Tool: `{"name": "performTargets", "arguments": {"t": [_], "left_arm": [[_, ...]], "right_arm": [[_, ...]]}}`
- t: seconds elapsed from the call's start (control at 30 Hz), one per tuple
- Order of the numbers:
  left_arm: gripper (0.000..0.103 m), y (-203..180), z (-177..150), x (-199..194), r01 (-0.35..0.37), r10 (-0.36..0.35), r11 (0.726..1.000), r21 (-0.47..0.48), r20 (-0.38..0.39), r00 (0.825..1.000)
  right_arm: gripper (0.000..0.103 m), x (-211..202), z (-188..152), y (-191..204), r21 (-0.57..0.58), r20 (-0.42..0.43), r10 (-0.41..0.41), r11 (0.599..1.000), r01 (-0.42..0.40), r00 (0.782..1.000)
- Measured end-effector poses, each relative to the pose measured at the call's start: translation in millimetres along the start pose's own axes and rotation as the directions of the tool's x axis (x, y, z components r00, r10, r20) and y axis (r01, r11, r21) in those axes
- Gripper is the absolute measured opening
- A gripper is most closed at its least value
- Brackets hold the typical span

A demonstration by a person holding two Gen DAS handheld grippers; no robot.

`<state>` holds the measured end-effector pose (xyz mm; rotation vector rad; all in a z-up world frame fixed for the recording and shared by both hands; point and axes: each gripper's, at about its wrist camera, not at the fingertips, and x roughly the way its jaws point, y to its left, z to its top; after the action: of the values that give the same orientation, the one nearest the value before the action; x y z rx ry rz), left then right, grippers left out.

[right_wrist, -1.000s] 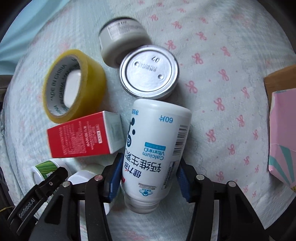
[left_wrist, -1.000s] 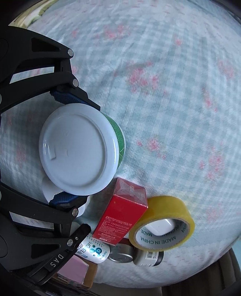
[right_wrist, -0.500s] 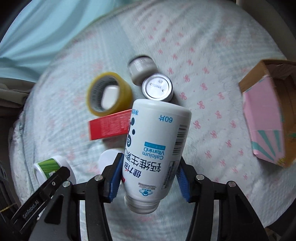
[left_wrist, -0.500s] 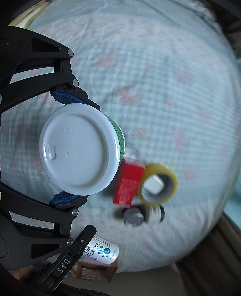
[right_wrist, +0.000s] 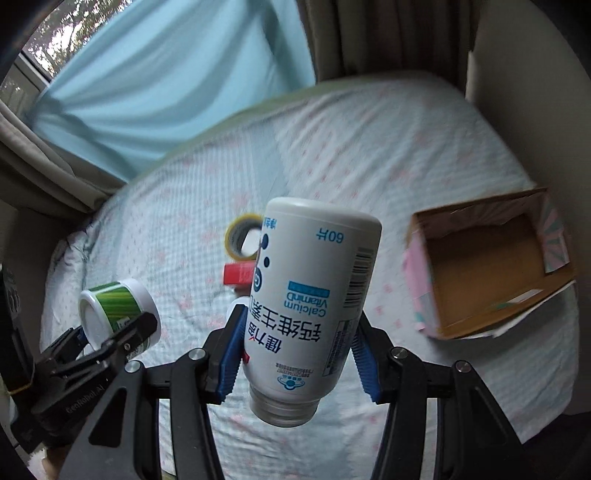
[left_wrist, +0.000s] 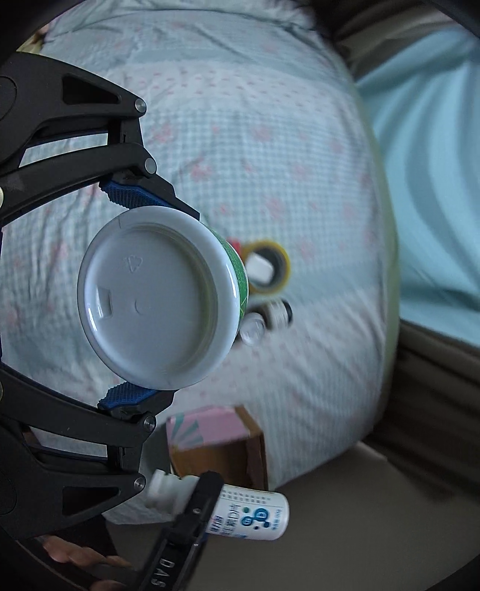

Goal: Organize rigid objects
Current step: 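Carry the jar and bottle into the cardboard box and open both tools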

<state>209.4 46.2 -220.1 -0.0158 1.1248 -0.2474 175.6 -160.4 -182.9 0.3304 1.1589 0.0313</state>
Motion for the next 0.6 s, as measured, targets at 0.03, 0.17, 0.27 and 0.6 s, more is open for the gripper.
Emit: {"name": "performTargets", "arguments": {"t": [0.03,0.17,0.27,0.6], "left_arm": [[0.072,-15,1,-5,0.000,0.000,1.000,0.011,0.012,1.000],[0.072,-75,7,-20,-0.008,0.007,1.000,0.027,0.049,0.999],[0.072,-124,12,-23,-0.020,0.019,1.000,0.021,0.062,0.998],[0.072,-263,34,42,0.008,-0.008,1.000,-0.012,-0.025,1.000]], "right_arm": [[0.049,-10,2,-10,-0.008,0.012,-0.004,1.000,0.004,1.000],[0.049,-32,7,-60,-0.024,0.029,0.005,1.000,-0.004,1.000],[0.049,-43,17,-102,-0.046,0.024,0.005,0.999,-0.004,1.000],[0.049,-26,55,-248,-0.113,-0.078,-0.065,0.992,0.056,0.995]]}}
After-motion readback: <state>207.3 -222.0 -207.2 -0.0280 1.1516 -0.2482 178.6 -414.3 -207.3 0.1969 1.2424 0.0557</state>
